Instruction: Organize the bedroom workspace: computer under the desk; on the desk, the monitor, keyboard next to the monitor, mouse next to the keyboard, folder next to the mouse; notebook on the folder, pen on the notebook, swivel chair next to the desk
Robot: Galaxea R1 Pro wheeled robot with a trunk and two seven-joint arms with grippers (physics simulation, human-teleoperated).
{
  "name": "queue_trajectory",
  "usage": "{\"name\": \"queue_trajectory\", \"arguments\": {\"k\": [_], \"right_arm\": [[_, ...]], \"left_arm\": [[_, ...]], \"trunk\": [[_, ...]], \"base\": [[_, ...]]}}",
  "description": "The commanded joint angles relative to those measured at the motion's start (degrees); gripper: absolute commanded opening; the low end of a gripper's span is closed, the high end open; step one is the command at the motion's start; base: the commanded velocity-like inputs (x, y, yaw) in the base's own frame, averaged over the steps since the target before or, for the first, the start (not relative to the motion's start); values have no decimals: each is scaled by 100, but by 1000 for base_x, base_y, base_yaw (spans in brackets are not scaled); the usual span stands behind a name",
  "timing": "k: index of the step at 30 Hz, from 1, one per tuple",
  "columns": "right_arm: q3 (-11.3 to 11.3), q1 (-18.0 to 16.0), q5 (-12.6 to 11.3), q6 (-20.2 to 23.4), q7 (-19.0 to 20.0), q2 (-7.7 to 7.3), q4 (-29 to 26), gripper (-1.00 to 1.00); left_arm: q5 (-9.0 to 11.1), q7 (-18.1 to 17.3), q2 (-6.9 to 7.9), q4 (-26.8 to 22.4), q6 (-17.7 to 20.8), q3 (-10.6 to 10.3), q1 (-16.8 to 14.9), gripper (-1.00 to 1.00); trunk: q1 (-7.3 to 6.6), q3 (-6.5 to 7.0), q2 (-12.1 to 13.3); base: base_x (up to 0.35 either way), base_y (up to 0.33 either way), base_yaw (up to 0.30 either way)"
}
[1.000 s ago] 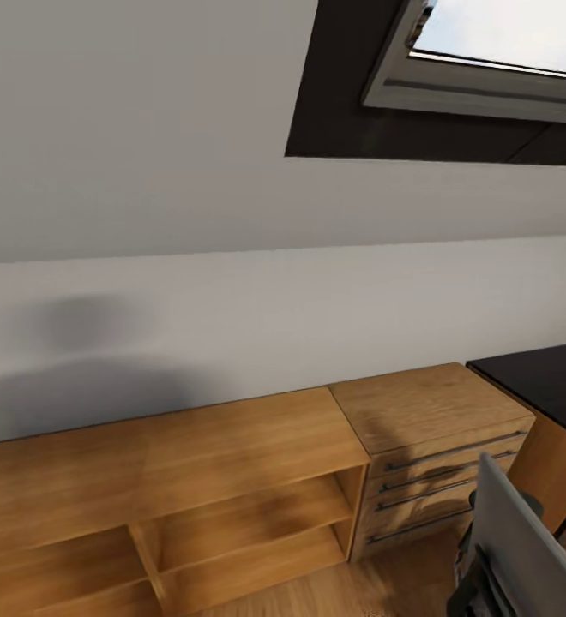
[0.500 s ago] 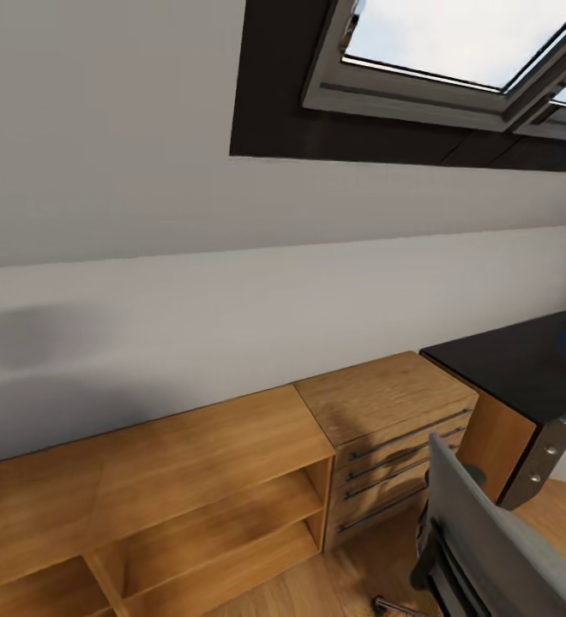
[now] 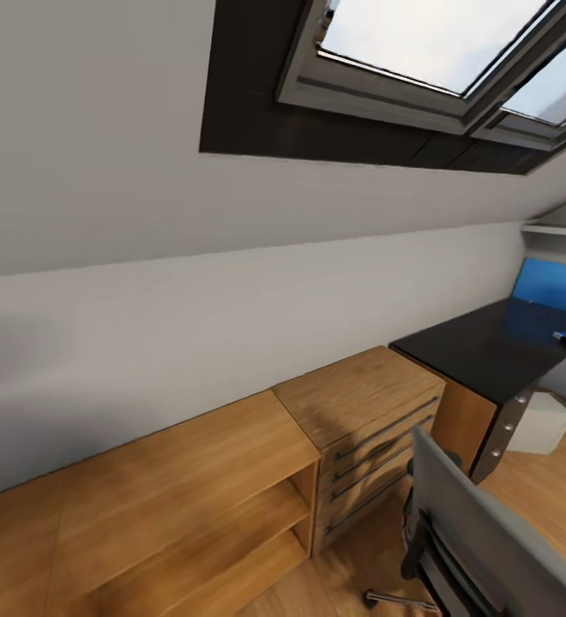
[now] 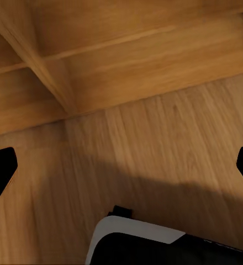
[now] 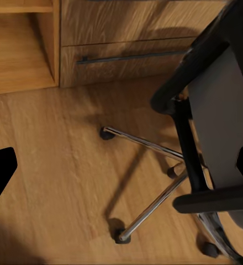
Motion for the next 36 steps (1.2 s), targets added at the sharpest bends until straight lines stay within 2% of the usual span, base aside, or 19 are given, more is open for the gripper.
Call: {"name": "queue_trajectory", "arguments": {"k": [1,15,36], "right_arm": [[50,-7,-34,-21,-17,4,11,100],[50,-7,-34,-20,-17,5,12,100],[50,-7,-34,-19,-17,-1,9,100]], "left_arm": [[18,50,7,-13,-9,-48,-2,100],[18,50,4,-13,-9,-50,-2,100],[18,50,4,-13,-1,-24,-2,100]], "trunk": [[5,-10,-10],[5,-10,-10],[5,-10,-10]], "base": [[139,291,-300],[39,297,-300],[0,20,-300]]}}
